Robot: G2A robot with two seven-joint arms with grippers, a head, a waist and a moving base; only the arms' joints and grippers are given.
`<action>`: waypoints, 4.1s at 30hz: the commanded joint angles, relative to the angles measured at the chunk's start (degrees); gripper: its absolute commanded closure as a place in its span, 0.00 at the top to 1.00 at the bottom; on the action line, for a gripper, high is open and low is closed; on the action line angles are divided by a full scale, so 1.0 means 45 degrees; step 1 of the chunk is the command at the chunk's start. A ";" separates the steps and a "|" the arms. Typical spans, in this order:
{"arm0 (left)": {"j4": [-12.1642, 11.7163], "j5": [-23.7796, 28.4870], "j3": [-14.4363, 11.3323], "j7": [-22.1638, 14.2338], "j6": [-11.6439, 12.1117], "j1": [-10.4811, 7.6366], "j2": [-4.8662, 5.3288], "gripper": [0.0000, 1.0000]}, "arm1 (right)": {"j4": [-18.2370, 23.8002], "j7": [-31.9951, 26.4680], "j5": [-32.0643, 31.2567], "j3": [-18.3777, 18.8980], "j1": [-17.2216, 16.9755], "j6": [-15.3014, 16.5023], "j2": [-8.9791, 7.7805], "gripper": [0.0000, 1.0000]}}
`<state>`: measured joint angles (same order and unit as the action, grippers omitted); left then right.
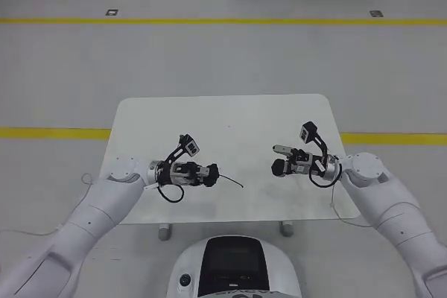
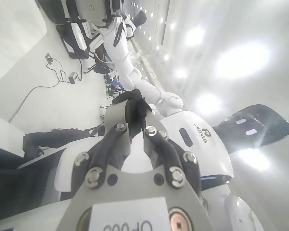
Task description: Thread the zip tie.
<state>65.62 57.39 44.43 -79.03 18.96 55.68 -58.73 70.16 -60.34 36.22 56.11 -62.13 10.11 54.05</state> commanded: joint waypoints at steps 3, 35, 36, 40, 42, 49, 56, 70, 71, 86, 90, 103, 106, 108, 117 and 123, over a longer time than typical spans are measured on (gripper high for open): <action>0.0175 0.0260 0.0014 0.0530 -0.0627 0.0178 -0.0050 0.00 | 0.0173 -0.0256 0.0089 -0.0016 -0.0137 0.0489 0.0032 1.00; -0.0662 0.1284 -0.0968 0.4474 0.0115 0.0163 -0.1649 0.00 | -0.1267 -0.3112 0.2029 0.1719 -0.0250 0.2082 0.1699 1.00; -0.0607 0.1132 -0.0842 0.4754 0.0115 0.0239 -0.1732 0.00 | -0.1319 -0.3048 0.2085 0.1761 -0.0289 0.2082 0.1817 1.00; -0.0477 0.1447 -0.0330 0.4710 0.0115 0.0535 -0.1961 0.00 | -0.1626 -0.2980 0.2114 0.1854 -0.0311 0.2082 0.2136 1.00; -0.0477 0.1447 -0.0330 0.4710 0.0115 0.0535 -0.1961 0.00 | -0.1626 -0.2980 0.2114 0.1854 -0.0311 0.2082 0.2136 1.00; -0.0240 0.1281 -0.0227 0.5189 0.0047 0.0743 -0.1956 0.00 | -0.1057 -0.2206 0.2397 0.2017 -0.0652 0.2082 0.2180 1.00; 0.0026 0.1383 0.0126 0.5283 0.0046 0.1143 -0.1966 0.00 | -0.1022 -0.2504 0.2848 0.2048 -0.0806 0.1951 0.2287 0.44; 0.0046 0.1339 0.0495 0.4983 -0.0237 0.1381 -0.2076 0.00 | -0.1922 -0.3058 0.3619 0.1583 -0.0377 0.2017 0.2655 0.22; 0.0038 0.1332 0.0510 0.4969 -0.0261 0.1394 -0.2085 0.00 | -0.1952 -0.3085 0.3638 0.1567 -0.0358 0.2027 0.2674 0.22; -0.0023 0.1071 0.0731 0.4913 -0.0442 0.1511 -0.2228 0.00 | -0.2128 -0.3257 0.3560 0.1730 -0.0379 0.2082 0.2832 0.14; 0.0002 0.0973 0.0753 0.4915 -0.0476 0.1540 -0.2271 0.00 | -0.2132 -0.3343 0.3524 0.1792 -0.0393 0.2047 0.2848 0.15; 0.0028 0.0684 0.0931 0.4918 -0.0645 0.1633 -0.2357 0.00 | -0.2172 -0.3373 0.3376 0.1983 -0.0420 0.1959 0.2901 0.00; 0.0028 0.0632 0.0972 0.4914 -0.0653 0.1655 -0.2377 0.00 | -0.2188 -0.3379 0.3326 0.2024 -0.0425 0.1921 0.2910 0.00; 0.0029 0.0551 0.1004 0.4915 -0.0636 0.1656 -0.2388 0.00 | -0.2189 -0.3370 0.3273 0.2050 -0.0428 0.1900 0.2915 0.00; 0.0027 0.0474 0.1034 0.4903 -0.0602 0.1656 -0.2396 1.00 | -0.2360 -0.3396 0.2984 0.2394 -0.0419 0.1983 0.2863 0.00; 0.0027 0.0474 0.1034 0.4903 -0.0602 0.1656 -0.2396 1.00 | -0.2287 -0.3751 0.2591 0.2782 -0.0407 0.2082 0.2743 0.00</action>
<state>65.74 59.53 49.08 -56.97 16.25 63.14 -69.51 59.70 -76.97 48.24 68.45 -63.97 19.43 66.47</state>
